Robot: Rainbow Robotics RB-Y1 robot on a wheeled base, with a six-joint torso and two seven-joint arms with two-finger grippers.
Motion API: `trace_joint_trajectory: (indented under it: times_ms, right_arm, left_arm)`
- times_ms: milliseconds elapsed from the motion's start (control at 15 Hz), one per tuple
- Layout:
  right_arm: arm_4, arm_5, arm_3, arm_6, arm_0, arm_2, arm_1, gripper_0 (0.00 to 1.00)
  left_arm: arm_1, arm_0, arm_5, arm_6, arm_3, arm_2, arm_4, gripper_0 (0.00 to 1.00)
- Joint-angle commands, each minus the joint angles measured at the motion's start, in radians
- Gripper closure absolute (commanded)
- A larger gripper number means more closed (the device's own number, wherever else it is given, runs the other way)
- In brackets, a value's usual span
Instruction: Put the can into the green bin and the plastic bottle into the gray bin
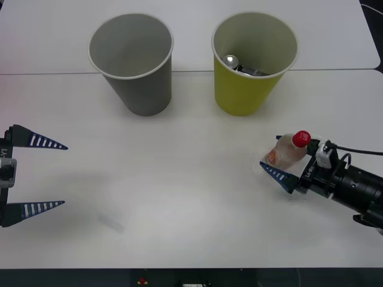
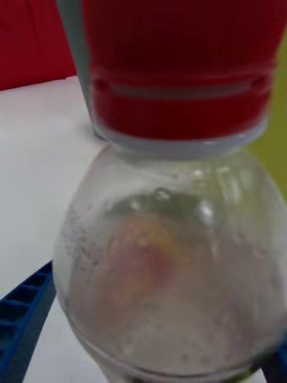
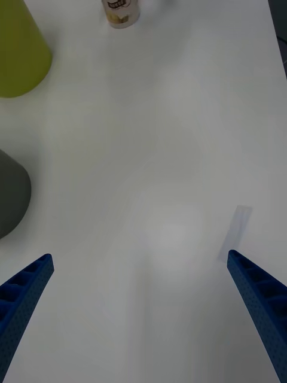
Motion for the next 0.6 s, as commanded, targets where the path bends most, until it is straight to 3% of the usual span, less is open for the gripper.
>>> trace_joint_trajectory:
  times_ms: [67,600]
  right_arm:
    - [0.001,0.0,0.0,0.007,-0.003,0.001,-0.001,1.0]
    - [0.0,-0.041,-0.008,-0.007,-0.006,-0.002,-0.031,1.0]
  left_arm:
    - [0.0,0.0,0.0,0.0,0.0,0.0,0.0,0.0]
    - [0.0,0.0,0.0,0.0,0.0,0.0,0.0,0.0]
